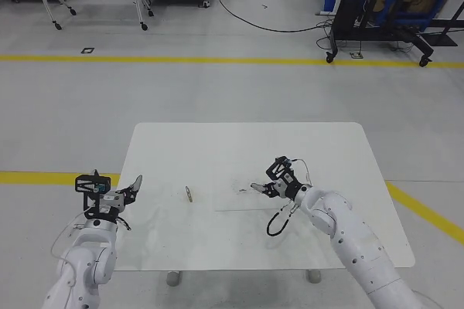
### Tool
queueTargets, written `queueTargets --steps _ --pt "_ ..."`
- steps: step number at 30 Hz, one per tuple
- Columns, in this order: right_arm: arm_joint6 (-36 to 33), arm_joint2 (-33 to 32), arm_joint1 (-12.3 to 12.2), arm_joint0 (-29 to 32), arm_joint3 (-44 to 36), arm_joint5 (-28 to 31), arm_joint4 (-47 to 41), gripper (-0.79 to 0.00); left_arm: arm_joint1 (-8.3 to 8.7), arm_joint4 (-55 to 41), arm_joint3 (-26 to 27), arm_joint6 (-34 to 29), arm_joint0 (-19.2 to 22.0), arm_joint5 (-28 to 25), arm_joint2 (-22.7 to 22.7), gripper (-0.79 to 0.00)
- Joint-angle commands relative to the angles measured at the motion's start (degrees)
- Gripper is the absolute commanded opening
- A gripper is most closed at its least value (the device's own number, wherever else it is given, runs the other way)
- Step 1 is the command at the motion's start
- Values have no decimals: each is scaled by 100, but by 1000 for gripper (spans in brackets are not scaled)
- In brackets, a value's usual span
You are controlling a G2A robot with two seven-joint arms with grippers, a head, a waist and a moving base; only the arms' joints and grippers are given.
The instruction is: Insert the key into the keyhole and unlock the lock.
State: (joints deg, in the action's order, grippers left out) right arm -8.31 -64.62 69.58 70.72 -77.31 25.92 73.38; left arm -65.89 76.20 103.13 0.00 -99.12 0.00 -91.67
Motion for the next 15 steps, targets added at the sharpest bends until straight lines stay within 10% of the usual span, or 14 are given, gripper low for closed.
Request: queueTargets --steps 1,5,7,11,15 --pt "54 155 27 -198 195 227 56 0 0 0 0 0 0 0 0 0" --pt "319 395 44 -576 574 1000 305 0 0 0 0 0 0 0 0 0" --pt "415 494 45 -810 816 1431 473 -394 0 0 0 0 0 0 0 0" --pt "409 799 70 -1252 1212 2171 868 -289 0 0 0 0 0 0 0 0" --pt "243 1183 144 -1633 1523 2541 1230 -394 0 0 0 0 0 0 0 0"
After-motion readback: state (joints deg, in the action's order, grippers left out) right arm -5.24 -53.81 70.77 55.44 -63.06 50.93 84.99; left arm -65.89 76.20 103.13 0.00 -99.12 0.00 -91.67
